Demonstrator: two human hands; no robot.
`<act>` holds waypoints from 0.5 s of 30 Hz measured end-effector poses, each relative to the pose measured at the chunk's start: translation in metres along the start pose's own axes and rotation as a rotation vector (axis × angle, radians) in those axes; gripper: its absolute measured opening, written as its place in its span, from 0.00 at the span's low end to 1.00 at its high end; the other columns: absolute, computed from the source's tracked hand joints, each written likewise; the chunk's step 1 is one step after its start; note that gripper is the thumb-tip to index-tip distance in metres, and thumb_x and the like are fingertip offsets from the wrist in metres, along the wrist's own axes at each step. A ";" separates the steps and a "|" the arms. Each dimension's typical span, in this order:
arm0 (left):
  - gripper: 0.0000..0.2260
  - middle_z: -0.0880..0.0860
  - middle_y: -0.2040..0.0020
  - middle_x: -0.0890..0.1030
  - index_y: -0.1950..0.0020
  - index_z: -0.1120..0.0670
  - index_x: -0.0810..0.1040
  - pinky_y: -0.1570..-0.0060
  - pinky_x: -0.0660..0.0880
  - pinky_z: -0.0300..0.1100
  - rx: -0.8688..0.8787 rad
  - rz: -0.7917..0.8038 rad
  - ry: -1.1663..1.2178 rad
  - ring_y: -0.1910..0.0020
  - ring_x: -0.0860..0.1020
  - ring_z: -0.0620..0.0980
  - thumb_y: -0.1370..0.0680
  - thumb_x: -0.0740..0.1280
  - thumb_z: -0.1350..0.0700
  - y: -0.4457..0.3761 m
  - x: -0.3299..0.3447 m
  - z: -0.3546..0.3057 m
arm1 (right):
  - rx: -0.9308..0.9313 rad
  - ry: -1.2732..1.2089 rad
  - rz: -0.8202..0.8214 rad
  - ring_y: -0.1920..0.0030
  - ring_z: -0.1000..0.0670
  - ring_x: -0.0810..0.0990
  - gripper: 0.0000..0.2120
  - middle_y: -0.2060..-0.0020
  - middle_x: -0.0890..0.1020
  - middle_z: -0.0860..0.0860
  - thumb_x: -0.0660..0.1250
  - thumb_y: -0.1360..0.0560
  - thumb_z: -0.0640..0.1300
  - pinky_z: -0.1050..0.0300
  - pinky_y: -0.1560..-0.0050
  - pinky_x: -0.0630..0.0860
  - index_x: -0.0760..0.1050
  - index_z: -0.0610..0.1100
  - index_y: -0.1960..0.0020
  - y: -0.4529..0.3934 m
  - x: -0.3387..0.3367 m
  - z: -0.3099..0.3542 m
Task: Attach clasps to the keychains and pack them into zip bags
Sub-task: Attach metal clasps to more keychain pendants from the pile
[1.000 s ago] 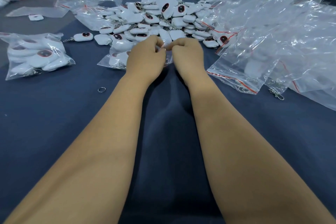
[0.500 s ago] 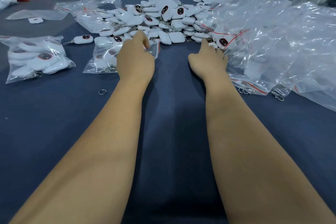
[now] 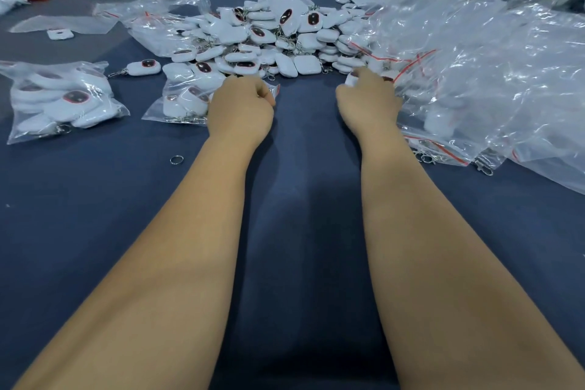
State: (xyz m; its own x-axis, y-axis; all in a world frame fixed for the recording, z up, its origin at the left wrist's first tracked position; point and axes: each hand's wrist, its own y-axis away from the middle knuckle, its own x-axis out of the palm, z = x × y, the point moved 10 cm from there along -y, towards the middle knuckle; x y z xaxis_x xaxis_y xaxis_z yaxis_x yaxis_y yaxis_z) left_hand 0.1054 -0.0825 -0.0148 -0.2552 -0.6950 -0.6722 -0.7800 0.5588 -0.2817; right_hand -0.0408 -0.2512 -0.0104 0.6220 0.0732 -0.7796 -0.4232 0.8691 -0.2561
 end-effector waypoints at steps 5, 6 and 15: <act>0.15 0.56 0.47 0.81 0.67 0.45 0.73 0.55 0.71 0.45 -0.006 0.010 0.011 0.49 0.77 0.58 0.28 0.58 0.64 0.000 0.001 0.000 | 0.041 -0.207 -0.112 0.37 0.43 0.73 0.18 0.42 0.78 0.48 0.57 0.23 0.42 0.53 0.44 0.68 0.74 0.48 0.35 -0.001 -0.014 -0.007; 0.15 0.56 0.48 0.81 0.67 0.46 0.73 0.55 0.71 0.44 -0.006 0.011 0.011 0.49 0.77 0.58 0.28 0.58 0.64 0.000 0.001 0.000 | 0.021 -0.113 -0.054 0.34 0.41 0.70 0.20 0.37 0.76 0.45 0.57 0.23 0.43 0.51 0.38 0.68 0.71 0.49 0.31 -0.001 -0.008 -0.004; 0.12 0.56 0.49 0.81 0.60 0.48 0.78 0.52 0.74 0.47 -0.008 0.016 0.006 0.48 0.78 0.59 0.27 0.58 0.62 0.002 0.000 -0.003 | -0.151 -0.110 0.044 0.43 0.47 0.77 0.07 0.48 0.81 0.52 0.66 0.25 0.47 0.54 0.44 0.72 0.79 0.48 0.48 0.009 0.006 0.026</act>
State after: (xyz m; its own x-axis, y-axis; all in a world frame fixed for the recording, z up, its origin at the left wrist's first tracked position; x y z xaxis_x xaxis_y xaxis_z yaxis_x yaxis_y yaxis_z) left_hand 0.1024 -0.0830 -0.0137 -0.2715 -0.6885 -0.6725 -0.7804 0.5664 -0.2649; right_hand -0.0236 -0.2301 -0.0026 0.6653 0.1698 -0.7270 -0.5407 0.7811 -0.3123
